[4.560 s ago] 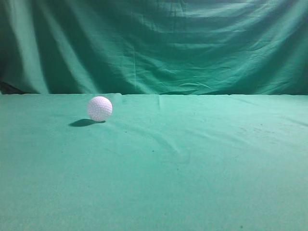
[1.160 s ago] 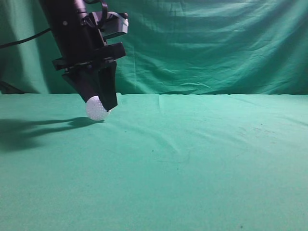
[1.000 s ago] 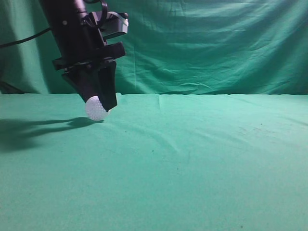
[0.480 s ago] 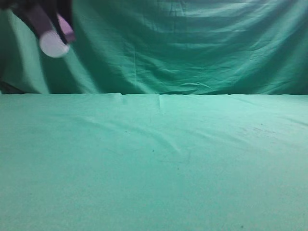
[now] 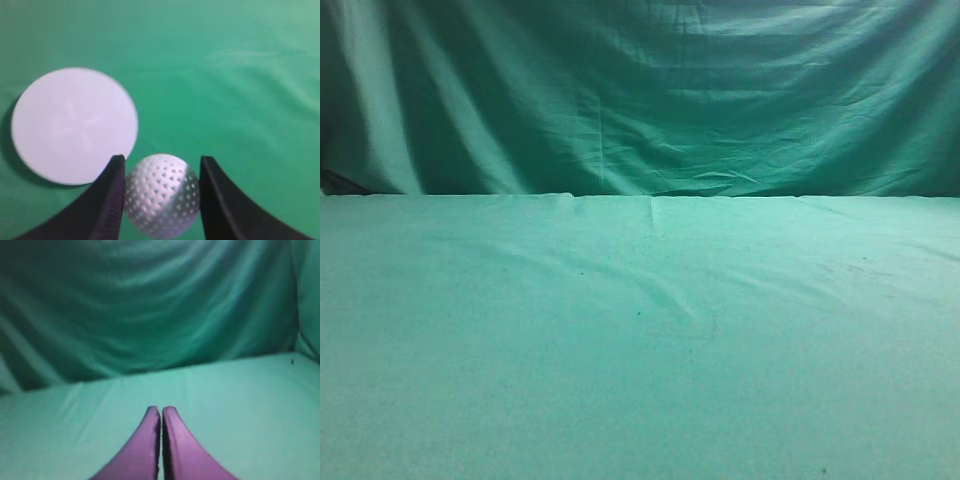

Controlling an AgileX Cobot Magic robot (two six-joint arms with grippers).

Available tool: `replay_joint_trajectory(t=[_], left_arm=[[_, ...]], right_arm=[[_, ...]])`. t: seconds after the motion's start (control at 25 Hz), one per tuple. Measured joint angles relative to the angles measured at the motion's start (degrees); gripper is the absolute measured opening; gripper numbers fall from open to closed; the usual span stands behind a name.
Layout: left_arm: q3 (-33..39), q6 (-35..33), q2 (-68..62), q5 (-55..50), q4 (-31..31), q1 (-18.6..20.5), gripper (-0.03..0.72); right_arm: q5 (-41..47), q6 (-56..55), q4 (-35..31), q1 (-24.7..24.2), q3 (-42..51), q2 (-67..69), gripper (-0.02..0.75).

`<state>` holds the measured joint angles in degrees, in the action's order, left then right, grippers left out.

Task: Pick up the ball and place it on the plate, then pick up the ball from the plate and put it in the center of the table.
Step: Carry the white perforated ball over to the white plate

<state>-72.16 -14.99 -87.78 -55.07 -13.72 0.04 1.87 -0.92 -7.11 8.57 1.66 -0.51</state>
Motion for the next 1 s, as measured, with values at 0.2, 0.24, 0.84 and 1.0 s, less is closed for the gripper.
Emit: replay_joint_trajectory(t=[0.2, 0.24, 0.84, 1.0], left_arm=[[3.5, 0.0, 0.1, 0.6, 2.0, 4.0, 0.278], [3.8, 0.0, 0.1, 0.9, 2.7, 4.4, 0.278], [3.8, 6.9, -4.5, 4.5, 15.3, 4.7, 0.278], [3.8, 7.3, -5.6, 5.9, 17.3, 4.8, 0.278]], right_arm=[[0.6, 0.7, -0.2, 0.0, -4.4, 0.0, 0.0], [4.7, 2.1, 0.4, 0.0, -7.6, 1.0, 0.0], [50.9, 5.2, 3.4, 0.0, -37.0, 32.0, 0.0], [54.4, 8.3, 4.6, 0.0, -37.9, 32.8, 0.0]])
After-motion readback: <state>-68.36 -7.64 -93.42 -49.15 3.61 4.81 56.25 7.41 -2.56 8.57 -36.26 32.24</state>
